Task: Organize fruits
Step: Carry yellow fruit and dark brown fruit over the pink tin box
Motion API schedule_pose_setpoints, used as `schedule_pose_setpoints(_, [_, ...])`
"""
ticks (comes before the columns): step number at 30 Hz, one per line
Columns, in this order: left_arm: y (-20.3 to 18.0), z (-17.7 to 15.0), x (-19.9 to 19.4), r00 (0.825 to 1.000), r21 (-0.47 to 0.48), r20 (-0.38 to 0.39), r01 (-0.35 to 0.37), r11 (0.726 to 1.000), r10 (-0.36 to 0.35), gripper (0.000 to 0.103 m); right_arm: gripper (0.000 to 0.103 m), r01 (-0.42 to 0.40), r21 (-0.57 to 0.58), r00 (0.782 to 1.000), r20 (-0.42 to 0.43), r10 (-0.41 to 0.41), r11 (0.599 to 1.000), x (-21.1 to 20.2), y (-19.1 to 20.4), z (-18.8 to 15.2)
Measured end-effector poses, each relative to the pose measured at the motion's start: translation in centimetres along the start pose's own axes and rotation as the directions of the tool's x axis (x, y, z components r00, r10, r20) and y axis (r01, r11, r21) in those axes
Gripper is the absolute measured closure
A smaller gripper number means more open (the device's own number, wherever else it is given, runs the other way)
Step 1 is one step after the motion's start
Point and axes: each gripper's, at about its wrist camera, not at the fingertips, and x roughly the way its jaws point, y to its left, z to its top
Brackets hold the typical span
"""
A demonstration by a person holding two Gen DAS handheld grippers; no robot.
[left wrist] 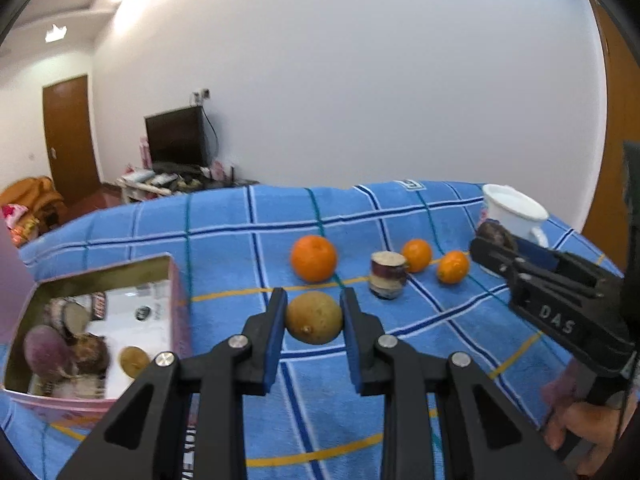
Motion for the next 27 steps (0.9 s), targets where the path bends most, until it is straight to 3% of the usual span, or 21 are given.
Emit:
schedule_pose_setpoints(3, [0.0,-0.2,-0.3,0.999,0.030,0.022,-0.042,0.999,0.042,0.074,0.057,0.014,-0.015,1.000,0.009,-0.014,1.000,-0.2,0.4,-0.1])
schedule_pose_setpoints(27, [1.1,-1.0,-1.7,0.999,0.031,0.011,-0.045,0.999,0.044,0.074,0.057,0.022,-0.049,0.999,0.034,-0.020,0.999,-1.6,2.6,-0.7])
